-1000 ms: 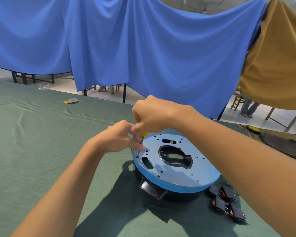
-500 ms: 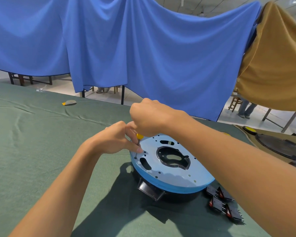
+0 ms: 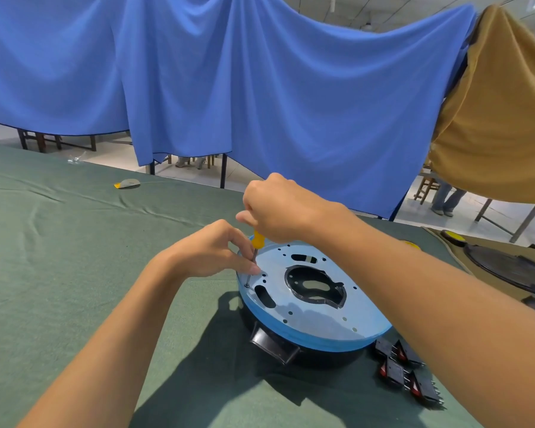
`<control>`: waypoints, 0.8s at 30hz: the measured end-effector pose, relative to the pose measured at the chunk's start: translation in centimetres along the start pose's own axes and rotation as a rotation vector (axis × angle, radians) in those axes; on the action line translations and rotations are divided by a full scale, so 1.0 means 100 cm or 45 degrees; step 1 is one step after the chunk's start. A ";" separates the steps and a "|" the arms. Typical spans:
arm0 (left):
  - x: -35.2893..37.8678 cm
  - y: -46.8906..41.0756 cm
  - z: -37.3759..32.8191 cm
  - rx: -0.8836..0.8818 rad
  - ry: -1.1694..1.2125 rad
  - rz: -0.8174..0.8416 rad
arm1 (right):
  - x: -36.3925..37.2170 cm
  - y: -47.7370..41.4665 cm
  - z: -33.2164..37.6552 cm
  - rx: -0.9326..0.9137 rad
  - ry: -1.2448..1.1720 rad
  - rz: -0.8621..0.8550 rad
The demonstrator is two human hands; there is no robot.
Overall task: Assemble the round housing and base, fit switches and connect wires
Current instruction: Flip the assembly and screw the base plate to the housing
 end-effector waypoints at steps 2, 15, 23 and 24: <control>0.001 0.001 -0.001 0.033 0.024 0.033 | 0.006 0.001 0.001 -0.039 0.007 0.093; 0.006 0.000 0.000 0.049 0.055 0.059 | 0.005 0.004 -0.002 -0.055 -0.023 0.095; 0.006 0.001 0.002 0.003 0.070 0.050 | -0.002 0.006 -0.002 -0.060 -0.002 -0.001; 0.006 0.001 0.003 0.005 0.066 0.035 | -0.001 0.006 -0.002 -0.052 0.002 -0.023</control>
Point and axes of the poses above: each hand's wrist, its own y-axis away from the middle knuckle, its own x-axis out of the palm, z = x × y, the point moved 9 cm from there along -y, towards the middle knuckle, and after that the axes turned 8 degrees about x, right-handed, at the moved point
